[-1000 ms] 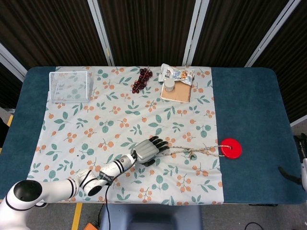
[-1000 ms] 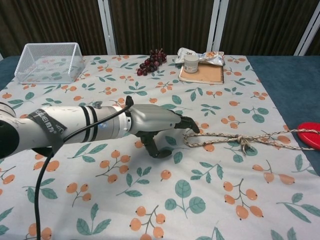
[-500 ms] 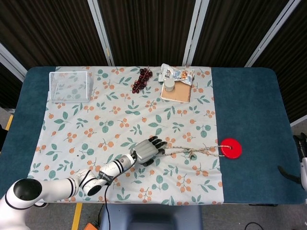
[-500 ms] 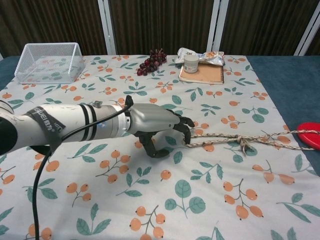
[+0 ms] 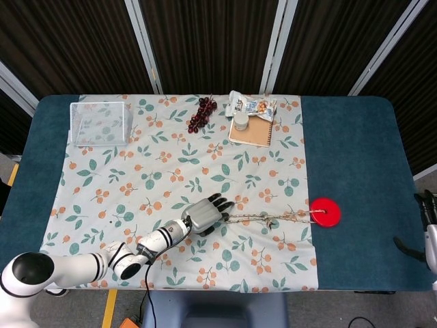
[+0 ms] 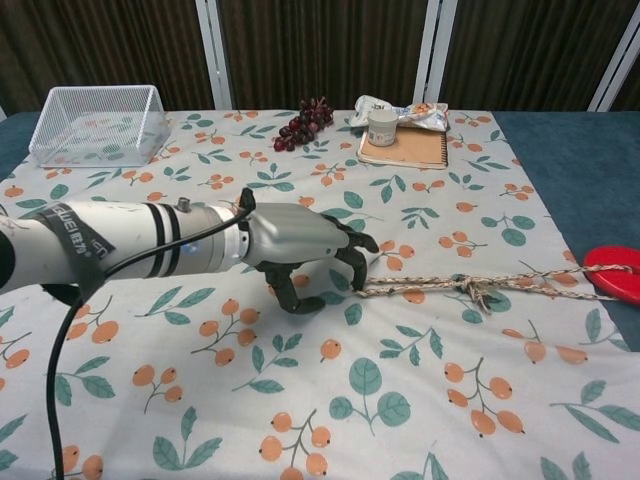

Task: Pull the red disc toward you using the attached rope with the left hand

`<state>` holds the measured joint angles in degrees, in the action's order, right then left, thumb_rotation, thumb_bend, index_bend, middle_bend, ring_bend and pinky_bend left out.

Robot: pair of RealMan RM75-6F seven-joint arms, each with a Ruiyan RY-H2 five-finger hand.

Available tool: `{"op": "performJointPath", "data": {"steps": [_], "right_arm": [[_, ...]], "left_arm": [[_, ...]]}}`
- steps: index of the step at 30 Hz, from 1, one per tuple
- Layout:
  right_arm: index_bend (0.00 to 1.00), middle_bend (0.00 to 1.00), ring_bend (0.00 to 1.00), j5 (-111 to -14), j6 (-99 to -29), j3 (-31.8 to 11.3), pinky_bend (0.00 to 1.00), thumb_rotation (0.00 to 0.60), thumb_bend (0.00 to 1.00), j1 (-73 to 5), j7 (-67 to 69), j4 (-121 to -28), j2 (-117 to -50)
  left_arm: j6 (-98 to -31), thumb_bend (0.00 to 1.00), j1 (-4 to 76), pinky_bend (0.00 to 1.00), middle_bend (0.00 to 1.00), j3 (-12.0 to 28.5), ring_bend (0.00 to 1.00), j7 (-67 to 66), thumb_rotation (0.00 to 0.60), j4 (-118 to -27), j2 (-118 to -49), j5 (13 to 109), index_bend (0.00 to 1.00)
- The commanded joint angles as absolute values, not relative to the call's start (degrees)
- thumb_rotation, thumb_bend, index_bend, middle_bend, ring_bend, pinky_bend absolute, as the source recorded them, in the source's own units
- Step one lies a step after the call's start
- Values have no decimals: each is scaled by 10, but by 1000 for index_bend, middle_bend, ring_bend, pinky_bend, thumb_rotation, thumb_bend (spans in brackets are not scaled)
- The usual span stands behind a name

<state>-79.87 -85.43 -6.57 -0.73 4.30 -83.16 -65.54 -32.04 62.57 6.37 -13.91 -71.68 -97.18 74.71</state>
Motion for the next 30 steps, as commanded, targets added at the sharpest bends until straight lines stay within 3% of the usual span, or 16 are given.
{"op": "performJointPath", "data": {"steps": [1, 18, 25, 30], "right_arm": [[0, 0, 0, -799, -854, -66, 0, 600, 293, -8, 43, -831, -656], [0, 0, 0, -792, -850, -66, 0, 600, 294, -6, 42, -828, -657], [0, 0, 0, -789, -849, -67, 0, 600, 293, -7, 42, -827, -661], [0, 0, 0, -788, -851, -69, 0, 600, 293, -6, 41, -827, -661]], "left_arm": [[-326, 478, 625, 28, 0, 65, 0, -147, 600, -727, -965, 738, 478], [-343, 531, 629, 31, 0, 61, 0, -162, 600, -741, -962, 729, 618], [-355, 705, 626, 50, 0, 65, 0, -153, 600, -747, -951, 725, 767], [-365, 724, 618, 55, 5, 64, 0, -151, 600, -756, -928, 723, 814]]}}
